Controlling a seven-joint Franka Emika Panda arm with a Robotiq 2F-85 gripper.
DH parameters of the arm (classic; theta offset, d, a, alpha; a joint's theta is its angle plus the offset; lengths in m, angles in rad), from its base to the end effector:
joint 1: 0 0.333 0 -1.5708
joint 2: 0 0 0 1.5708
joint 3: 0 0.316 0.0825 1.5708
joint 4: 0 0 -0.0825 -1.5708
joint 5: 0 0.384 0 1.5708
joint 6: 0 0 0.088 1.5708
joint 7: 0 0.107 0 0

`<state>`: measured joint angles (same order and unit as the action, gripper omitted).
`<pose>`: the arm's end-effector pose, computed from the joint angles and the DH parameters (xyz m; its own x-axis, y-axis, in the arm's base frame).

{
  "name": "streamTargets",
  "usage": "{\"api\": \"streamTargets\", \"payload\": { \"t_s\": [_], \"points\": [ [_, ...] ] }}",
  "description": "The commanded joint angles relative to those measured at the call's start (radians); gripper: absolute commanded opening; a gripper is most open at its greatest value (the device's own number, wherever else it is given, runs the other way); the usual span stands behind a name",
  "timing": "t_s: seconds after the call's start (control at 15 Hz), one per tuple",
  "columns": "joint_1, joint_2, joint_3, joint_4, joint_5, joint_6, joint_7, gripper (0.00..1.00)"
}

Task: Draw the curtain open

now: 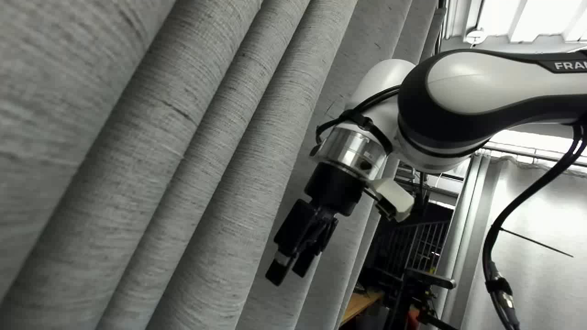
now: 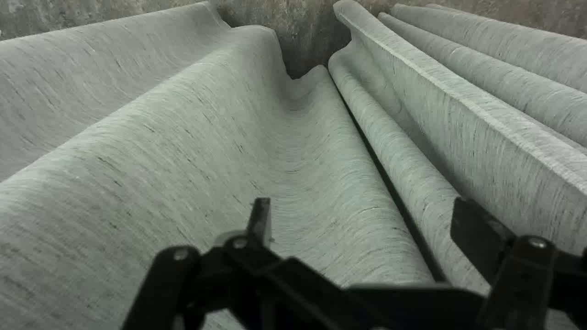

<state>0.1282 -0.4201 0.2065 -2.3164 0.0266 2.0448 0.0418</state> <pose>0.4138 0.1533 0.5135 0.9527 0.2684 0.1428 0.2635 -0.9632 0.0526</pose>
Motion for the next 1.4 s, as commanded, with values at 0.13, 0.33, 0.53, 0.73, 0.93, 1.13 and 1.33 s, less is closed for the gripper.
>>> {"api": "streamTargets", "payload": {
  "t_s": [0.13,0.33,0.53,0.73,0.93,1.13,1.33],
  "points": [
    [0.014,0.003,-0.011,0.003,-0.006,-0.003,0.005,1.00],
    [0.014,0.003,-0.011,0.003,-0.006,-0.003,0.005,1.00],
    [0.014,0.003,-0.011,0.003,-0.006,-0.003,0.005,1.00],
    [0.014,0.003,-0.011,0.003,-0.006,-0.003,0.005,1.00],
    [0.014,0.003,-0.011,0.003,-0.006,-0.003,0.005,1.00],
    [0.012,0.002,-0.009,0.001,-0.013,0.005,0.009,1.00],
    [0.009,0.003,-0.006,0.003,-0.019,-0.004,0.019,1.00]
  ]
}}
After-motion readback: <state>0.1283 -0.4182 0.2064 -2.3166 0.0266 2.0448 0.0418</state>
